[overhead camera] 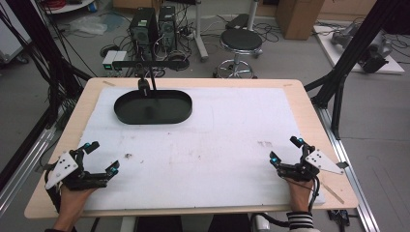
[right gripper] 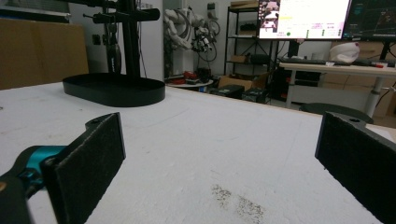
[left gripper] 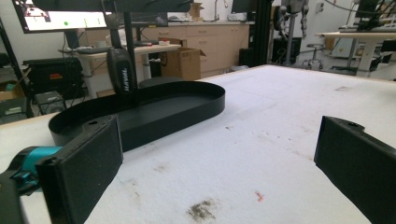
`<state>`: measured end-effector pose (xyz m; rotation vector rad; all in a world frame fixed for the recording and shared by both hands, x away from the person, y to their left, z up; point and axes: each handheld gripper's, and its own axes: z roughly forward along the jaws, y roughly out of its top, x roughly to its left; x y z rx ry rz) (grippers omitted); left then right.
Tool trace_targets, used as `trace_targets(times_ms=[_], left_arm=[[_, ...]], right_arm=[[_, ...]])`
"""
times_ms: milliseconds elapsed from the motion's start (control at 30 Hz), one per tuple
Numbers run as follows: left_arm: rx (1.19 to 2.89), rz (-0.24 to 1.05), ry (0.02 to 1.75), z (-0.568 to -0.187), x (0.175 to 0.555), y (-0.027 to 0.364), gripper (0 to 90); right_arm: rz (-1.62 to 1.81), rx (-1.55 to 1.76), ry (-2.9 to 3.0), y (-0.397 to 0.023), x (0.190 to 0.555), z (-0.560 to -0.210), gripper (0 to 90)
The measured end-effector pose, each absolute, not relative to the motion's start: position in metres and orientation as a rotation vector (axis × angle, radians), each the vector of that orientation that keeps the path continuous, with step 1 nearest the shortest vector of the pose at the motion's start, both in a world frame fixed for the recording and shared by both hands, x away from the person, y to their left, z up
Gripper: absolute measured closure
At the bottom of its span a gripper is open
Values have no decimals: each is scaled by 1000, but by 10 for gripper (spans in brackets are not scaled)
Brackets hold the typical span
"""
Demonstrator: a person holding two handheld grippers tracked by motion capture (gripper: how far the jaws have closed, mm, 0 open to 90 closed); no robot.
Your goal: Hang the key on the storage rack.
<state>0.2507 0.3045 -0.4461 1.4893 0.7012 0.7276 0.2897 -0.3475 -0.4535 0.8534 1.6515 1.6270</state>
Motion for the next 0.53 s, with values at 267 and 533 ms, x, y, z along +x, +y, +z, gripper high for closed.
trace_targets(times_ms=[267,533], left_arm=[[1415,717,732,-454,249,310,17],[1380,715,725,-455,247,313,17]], right_arm=[[1625,855,1649,-347,289,-454,5],[1629,853,1648,-347,289,-454,5]])
